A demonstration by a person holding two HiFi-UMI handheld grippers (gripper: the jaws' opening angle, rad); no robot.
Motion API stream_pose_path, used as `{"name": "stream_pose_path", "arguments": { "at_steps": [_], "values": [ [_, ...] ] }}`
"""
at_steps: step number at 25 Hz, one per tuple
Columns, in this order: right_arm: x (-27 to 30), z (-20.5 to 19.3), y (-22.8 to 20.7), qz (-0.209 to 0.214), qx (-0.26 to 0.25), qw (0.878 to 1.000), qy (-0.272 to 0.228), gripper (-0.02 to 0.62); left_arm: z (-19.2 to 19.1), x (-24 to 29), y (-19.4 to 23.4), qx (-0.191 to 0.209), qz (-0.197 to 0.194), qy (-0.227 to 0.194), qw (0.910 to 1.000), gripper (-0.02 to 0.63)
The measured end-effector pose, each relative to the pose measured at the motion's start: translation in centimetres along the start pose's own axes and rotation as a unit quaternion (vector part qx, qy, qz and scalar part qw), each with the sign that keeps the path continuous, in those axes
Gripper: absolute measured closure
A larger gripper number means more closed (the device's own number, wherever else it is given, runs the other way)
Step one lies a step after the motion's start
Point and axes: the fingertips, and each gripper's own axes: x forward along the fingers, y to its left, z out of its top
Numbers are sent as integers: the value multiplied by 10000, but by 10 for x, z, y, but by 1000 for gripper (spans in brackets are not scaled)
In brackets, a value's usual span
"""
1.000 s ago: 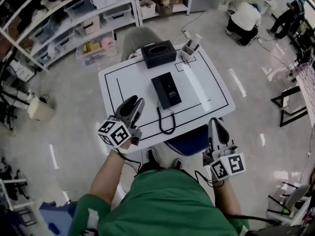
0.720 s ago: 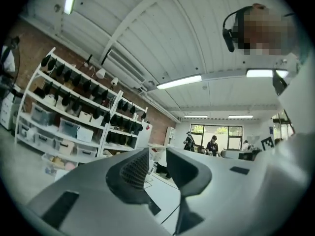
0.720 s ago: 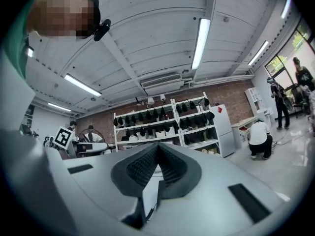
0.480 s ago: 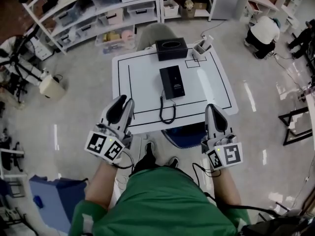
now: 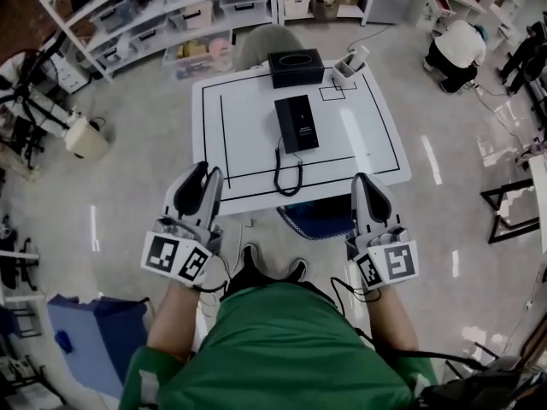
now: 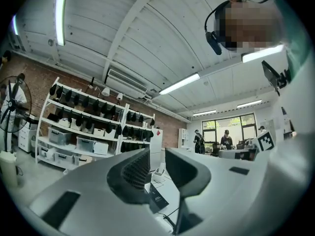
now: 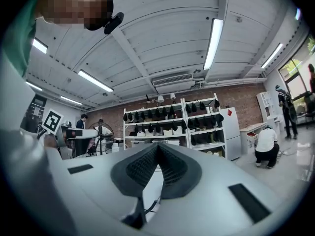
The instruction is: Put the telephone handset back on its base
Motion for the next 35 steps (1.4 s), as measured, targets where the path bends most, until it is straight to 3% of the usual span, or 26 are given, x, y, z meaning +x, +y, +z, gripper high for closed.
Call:
{"name": "stream_pose_path", "arguments": {
  "at_steps": [11, 35],
  "values": [
    [2, -2, 9, -373, 16, 9993, 48, 573, -7, 8, 35, -182, -83, 67, 9998, 499],
    [12, -7, -4, -607, 59, 9981, 46, 572, -28, 31, 32, 117, -330, 428, 9985, 499]
  ]
}}
